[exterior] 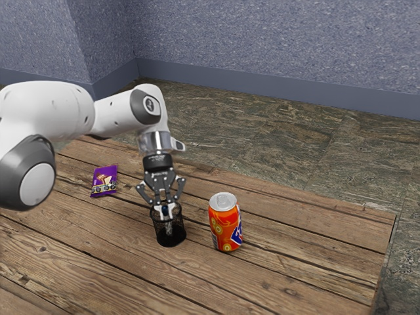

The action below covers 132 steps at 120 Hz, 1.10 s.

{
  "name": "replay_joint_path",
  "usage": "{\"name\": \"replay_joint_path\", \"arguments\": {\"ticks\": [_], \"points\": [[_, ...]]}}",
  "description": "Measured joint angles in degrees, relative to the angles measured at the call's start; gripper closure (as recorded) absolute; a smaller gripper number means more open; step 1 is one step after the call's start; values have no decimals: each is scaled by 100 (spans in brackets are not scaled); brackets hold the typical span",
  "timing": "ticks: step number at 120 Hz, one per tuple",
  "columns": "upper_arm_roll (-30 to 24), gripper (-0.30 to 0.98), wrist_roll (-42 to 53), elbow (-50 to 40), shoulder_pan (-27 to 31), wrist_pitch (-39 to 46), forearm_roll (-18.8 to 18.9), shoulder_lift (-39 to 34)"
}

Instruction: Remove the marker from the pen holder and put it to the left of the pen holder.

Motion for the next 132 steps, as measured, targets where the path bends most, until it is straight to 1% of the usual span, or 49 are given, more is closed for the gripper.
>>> {"name": "replay_joint_path", "arguments": {"ticks": [13,37,45,53,61,69,85,107,120,132], "points": [[0,75,-26,-1,-6,-59,163,-227],[-1,77,-73,-85,-47,-357,359,-1037],[-1,77,-90,-225,-50,-434,506,-1409],[-29,78,-106,-391,-67,-486,757,-1859],[-56,78,-117,-637,-127,-494,1111,-2348],[-166,78,-102,-1080,-154,-368,1543,-2851],[-438,79,87,-2261,-137,400,2483,-3702],[-738,79,551,-3678,-165,2152,3729,-4340],[-771,79,834,-4570,-133,3455,4448,-4653],[-750,79,1045,-5214,-80,4748,5074,-4718]]}}
